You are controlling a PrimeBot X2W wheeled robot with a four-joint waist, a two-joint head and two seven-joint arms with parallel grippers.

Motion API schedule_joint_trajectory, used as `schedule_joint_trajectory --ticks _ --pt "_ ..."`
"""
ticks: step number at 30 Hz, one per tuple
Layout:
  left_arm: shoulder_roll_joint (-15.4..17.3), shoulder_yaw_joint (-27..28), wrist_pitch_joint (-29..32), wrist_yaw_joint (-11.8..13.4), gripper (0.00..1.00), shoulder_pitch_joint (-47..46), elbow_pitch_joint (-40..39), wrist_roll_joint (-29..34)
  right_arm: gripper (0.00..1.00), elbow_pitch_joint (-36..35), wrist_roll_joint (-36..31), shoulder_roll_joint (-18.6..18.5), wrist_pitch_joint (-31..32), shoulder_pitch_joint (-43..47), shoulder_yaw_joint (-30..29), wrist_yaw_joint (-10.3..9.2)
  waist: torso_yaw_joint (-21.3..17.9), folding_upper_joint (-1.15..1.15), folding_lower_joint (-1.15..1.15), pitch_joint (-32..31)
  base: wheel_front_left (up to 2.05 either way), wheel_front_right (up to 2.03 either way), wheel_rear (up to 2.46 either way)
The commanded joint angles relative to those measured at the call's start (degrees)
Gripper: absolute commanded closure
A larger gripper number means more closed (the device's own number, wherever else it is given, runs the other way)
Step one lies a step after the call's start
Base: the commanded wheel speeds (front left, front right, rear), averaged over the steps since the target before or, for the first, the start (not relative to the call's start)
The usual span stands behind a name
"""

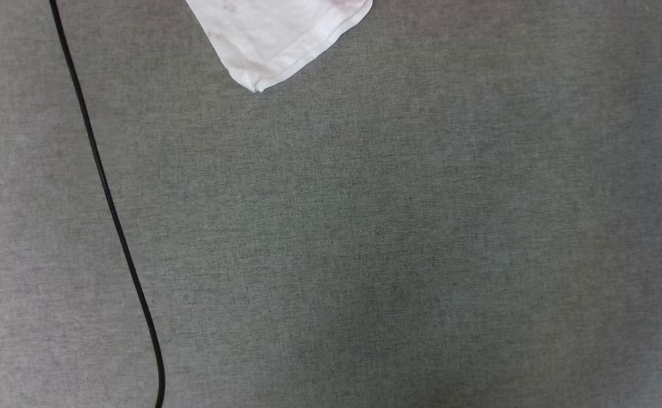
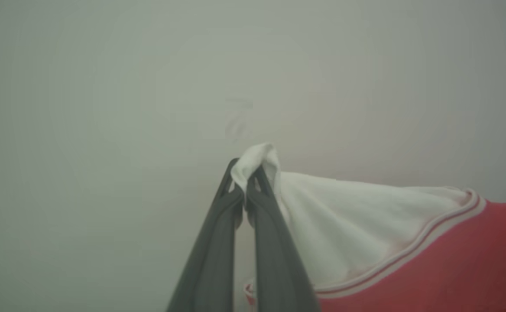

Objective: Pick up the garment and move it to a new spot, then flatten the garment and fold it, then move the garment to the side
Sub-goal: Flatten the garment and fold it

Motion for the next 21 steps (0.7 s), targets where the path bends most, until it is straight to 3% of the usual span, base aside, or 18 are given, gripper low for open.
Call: schedule_joint_trajectory --ticks 1,10,18,21 --pt "0.0 -0.1 -0.6 -0.1 1.00 0.7 0.8 -0.4 1.00 1.0 0.5 0.4 -0.7 0.0 0.1 -0.10 0.2 0.00 -0.01 0.6 0.00 0.00 0.00" --pt "-1.8 -1.9 -0.8 -1.0 1.00 9.6 7.2 -5.4 1.00 9.5 3.5 2.4 -4.5 6.5 3.4 -0.09 0.8 0.00 -0.01 -0.7 0.00 0.00 0.00" --pt "-3.7 -5.1 -2.9 -1.1 1.00 27.2 5.9 -13.7 1.00 14.6 9.5 1.5 -8.0 19.9 7.0 -0.09 1.7 0.00 -0.01 -7.3 0.00 0.00 0.00" --pt "-2.8 -6.3 -4.3 -1.1 1.00 34.6 4.4 -16.3 1.00 14.6 12.3 1.2 -9.2 25.4 8.4 -0.09 1.7 0.00 -0.01 -10.0 0.00 0.00 0.00"
